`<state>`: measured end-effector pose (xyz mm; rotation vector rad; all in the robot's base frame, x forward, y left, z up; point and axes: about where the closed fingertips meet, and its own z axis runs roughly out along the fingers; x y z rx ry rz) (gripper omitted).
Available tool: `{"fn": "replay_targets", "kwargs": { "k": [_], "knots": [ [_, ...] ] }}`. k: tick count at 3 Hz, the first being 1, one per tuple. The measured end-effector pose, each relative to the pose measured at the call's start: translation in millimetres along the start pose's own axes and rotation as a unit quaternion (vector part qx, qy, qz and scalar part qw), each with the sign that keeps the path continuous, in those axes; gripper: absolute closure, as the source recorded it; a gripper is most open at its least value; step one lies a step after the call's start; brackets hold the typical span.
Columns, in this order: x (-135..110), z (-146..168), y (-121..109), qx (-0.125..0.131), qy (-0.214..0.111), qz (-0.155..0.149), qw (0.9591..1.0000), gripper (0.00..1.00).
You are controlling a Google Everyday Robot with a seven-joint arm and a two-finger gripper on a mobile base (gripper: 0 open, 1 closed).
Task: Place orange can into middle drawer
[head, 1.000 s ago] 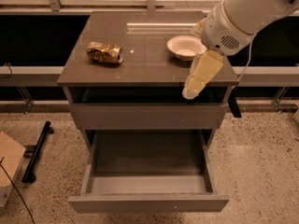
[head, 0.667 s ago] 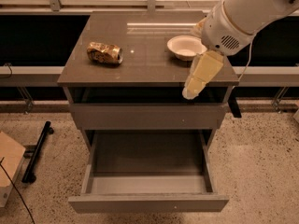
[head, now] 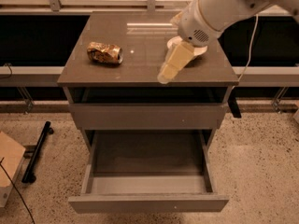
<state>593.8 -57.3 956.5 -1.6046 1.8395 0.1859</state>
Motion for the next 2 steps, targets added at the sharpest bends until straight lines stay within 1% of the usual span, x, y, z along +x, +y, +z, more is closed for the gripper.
{"fn": "replay_targets", "kwargs": {
  "k": [1,2],
  "knots": [
    [-19.0,30.7,-20.6,-0.004,-0.027,-0.005,0.9996,0.00],
    [-49.1,106.1,-51.7,-0.032,-0.051,-0.018,0.9980,0.00]
  ]
}}
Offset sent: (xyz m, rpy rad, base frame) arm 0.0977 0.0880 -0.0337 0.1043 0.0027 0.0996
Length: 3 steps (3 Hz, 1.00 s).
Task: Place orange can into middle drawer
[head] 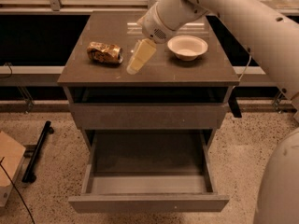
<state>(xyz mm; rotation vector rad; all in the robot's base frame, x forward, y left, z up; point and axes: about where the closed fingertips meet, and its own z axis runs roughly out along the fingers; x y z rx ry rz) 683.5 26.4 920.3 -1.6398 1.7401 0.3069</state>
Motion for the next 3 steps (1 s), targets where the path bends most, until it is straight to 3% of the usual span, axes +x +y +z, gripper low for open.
{"fn": "replay_targets", "kwargs": {
  "k": [1,3],
  "knots": [
    [-0.7,11.9,3.2,-0.007,0.003,0.006,1.0000,0.00],
    [-12.0,64.9,-9.9,0.007,-0.031,0.039,0.9987,0.00]
  ]
}}
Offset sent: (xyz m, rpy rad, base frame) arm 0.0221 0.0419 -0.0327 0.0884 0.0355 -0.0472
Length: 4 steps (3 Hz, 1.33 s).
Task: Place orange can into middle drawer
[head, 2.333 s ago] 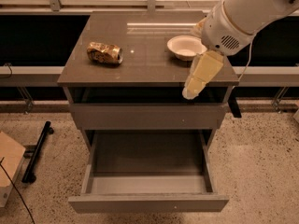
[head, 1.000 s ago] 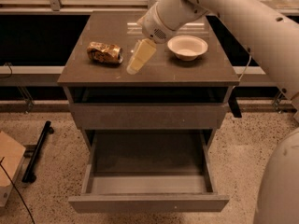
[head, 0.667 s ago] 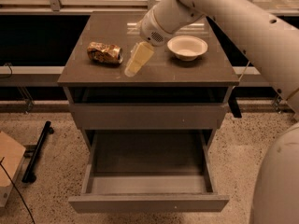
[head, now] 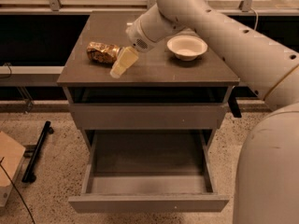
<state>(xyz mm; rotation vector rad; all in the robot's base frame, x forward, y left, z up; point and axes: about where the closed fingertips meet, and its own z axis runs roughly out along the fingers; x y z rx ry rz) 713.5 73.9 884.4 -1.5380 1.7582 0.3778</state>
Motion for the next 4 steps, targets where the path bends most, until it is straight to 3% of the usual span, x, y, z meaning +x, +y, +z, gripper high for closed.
{"fn": "replay_targets", "kwargs": {
  "k": [2,3,4],
  "knots": [
    [-16.9,53.0,-32.0,0.020,-0.056,0.045,0.9972,0.00],
    [-22.6,88.3,-44.6,0.009,-0.077,0.073,0.9944,0.25],
    [-21.8,101.6,-46.2,0.002,-0.082,0.084,0.9931,0.50]
  ]
}}
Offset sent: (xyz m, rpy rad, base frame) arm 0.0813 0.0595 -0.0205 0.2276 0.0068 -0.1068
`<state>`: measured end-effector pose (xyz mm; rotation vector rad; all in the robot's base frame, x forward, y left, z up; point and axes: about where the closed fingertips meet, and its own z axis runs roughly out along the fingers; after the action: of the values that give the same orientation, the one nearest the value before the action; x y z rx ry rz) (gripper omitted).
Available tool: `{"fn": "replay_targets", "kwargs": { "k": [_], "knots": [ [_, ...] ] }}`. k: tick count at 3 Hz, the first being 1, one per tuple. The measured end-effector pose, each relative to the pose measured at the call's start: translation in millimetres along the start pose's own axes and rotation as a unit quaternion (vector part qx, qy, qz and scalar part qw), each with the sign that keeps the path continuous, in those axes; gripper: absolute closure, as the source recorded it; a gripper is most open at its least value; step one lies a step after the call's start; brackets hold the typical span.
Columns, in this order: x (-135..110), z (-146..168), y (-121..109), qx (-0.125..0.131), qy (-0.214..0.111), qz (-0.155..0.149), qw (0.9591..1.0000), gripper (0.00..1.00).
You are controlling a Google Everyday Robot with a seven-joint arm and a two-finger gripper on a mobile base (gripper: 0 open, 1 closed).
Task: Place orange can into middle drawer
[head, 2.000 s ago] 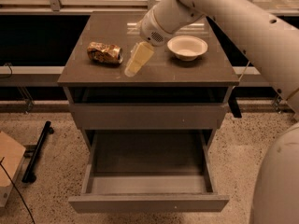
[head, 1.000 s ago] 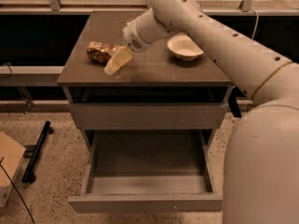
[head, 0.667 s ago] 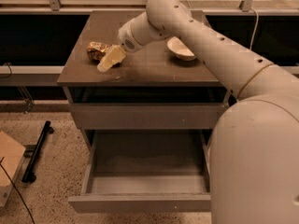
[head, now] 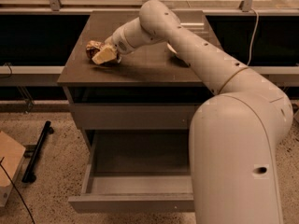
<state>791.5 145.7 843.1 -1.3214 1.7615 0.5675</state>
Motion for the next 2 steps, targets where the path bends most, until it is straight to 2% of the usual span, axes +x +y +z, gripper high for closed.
{"fn": "replay_targets", "kwargs": {
  "k": [1,2],
  "knots": [
    [-3.0,-11.4,8.5,-0.005,-0.004,-0.013,0.9999,0.73],
    [-8.5,-43.2,34.4,-0.013,-0.013,-0.033,0.9993,1.00]
  ]
}}
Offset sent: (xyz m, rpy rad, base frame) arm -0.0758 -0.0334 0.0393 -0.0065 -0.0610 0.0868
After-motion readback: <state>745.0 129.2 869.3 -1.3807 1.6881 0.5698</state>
